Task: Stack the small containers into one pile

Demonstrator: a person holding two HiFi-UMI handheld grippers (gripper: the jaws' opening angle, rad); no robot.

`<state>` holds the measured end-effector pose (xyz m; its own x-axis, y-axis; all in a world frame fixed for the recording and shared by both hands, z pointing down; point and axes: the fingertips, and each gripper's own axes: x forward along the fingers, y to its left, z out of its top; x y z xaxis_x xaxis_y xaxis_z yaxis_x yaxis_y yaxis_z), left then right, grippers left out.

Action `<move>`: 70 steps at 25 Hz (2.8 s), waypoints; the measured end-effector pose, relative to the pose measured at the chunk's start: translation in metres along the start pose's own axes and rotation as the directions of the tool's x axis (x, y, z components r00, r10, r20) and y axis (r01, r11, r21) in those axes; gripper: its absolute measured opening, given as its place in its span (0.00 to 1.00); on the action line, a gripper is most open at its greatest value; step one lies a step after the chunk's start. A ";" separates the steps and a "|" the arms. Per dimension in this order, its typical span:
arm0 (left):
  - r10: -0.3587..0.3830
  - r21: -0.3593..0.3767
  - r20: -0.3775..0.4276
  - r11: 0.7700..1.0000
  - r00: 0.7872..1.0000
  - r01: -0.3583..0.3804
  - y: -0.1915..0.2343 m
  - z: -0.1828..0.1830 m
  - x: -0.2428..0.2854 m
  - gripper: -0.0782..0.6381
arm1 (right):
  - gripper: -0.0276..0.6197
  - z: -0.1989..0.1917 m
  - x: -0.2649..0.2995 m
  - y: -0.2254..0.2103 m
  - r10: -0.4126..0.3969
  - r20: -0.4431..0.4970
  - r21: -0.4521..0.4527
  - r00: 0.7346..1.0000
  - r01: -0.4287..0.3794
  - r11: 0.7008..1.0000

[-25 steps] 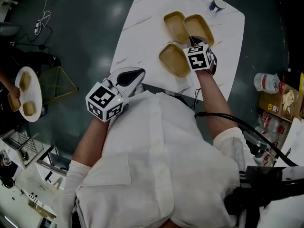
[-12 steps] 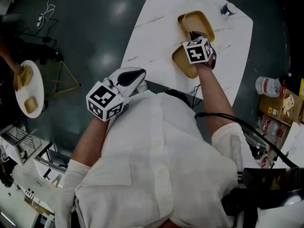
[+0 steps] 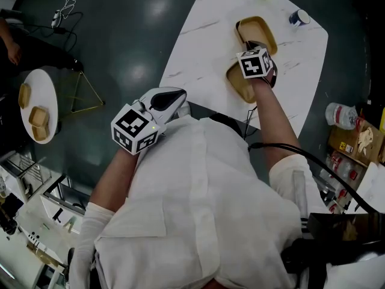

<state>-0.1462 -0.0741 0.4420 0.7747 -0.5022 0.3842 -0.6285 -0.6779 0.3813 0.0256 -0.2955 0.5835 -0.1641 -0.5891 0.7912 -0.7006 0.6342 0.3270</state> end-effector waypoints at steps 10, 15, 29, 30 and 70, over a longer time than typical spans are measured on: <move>0.004 0.000 -0.011 1.000 1.000 -0.004 0.001 -0.004 -0.003 0.12 | 0.07 0.005 0.006 0.003 0.004 -0.010 -0.003 1.000 -0.004 1.000; 0.004 -0.001 -0.014 1.000 1.000 -0.004 0.001 -0.005 -0.003 0.12 | 0.07 0.001 0.012 0.003 0.026 -0.012 0.036 1.000 -0.026 0.999; -0.006 0.001 -0.023 1.000 1.000 0.006 -0.003 -0.007 -0.002 0.12 | 0.14 0.003 0.015 0.011 0.115 0.047 0.105 0.992 -0.119 0.987; -0.008 0.002 -0.023 1.000 1.000 0.008 -0.003 -0.007 -0.002 0.12 | 0.16 0.004 0.014 0.012 0.120 0.052 0.103 0.991 -0.125 0.987; -0.142 0.058 0.009 0.988 0.990 0.142 -0.033 0.008 0.014 0.12 | 0.16 -0.100 -0.086 0.127 0.323 -0.018 -0.069 0.946 -0.324 0.944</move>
<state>-0.1142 -0.0634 0.4278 0.8569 -0.4051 0.3186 -0.5074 -0.7721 0.3828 0.0201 -0.1143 0.6087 -0.3690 -0.3431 0.8638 -0.5602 0.8237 0.0878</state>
